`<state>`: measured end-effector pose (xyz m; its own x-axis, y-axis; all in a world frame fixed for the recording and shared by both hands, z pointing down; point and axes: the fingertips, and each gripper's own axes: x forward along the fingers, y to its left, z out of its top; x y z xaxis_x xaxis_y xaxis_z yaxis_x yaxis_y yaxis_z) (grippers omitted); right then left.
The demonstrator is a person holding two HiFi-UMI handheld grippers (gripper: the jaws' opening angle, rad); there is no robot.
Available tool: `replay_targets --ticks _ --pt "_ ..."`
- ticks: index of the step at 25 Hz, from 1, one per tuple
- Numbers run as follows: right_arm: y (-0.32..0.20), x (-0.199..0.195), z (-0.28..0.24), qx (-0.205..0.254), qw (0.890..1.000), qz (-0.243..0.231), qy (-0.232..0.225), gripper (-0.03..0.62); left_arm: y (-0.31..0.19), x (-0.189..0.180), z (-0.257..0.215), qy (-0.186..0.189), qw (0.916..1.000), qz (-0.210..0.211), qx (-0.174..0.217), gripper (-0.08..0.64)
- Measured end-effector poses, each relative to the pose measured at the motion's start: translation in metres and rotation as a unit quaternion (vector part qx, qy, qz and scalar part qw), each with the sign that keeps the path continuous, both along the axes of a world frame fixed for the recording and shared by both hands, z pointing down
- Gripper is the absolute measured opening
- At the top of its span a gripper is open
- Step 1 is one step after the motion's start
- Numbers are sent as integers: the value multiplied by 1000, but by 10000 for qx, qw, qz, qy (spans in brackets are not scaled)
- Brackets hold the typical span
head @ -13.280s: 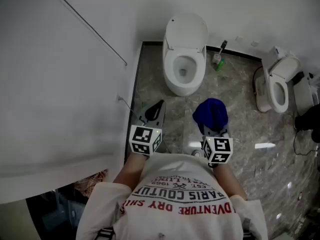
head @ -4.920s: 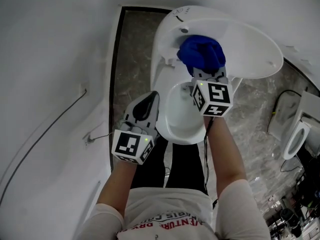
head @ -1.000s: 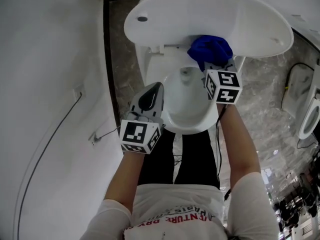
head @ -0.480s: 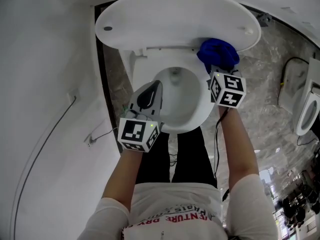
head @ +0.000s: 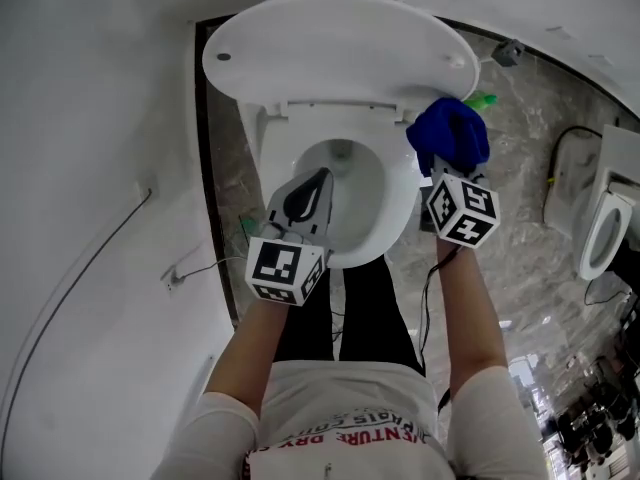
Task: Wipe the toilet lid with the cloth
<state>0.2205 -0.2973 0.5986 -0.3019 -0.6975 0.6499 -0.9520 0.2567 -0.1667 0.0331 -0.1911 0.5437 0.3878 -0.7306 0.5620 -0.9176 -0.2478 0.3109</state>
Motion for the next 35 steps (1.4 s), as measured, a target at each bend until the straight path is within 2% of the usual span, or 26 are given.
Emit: replay_targets --ticks 4,9,14,18,21,24,26,31,35 --pt "0 -8 -49 343 9992 -179 -35 94 -7 -5 -34 35 9995 -78 304 6" --pt "1 -38 -136 829 9946 -567 -254 94 -31 -25 -109 27 9960 -164 879 6" --pt "-28 -72 -241 1480 9825 -801 -800 94 -84 -48 -199 -352 9858 -450 1582 6" --pt "-56 -90 -306 2146 9696 -839 -830 94 -123 -62 -251 -506 9770 -539 1999 6" --pt "-80 -93 -337 2540 9618 -701 -741 94 -153 -72 -270 -711 9776 -581 1894 6" --pt "-96 -93 -349 2741 9583 -595 -548 94 -176 -75 -276 -594 9811 -592 1743 6" --pt "-105 -95 -341 2641 9620 -560 -399 94 -185 -78 -266 -578 9837 -598 1592 6" --pt "-121 -102 -311 2185 9734 -685 -100 94 -194 -83 -233 -812 9883 -546 1166 6" --pt "-123 -106 -290 1802 9798 -870 -1 94 -195 -80 -221 -961 9887 -481 1041 6"
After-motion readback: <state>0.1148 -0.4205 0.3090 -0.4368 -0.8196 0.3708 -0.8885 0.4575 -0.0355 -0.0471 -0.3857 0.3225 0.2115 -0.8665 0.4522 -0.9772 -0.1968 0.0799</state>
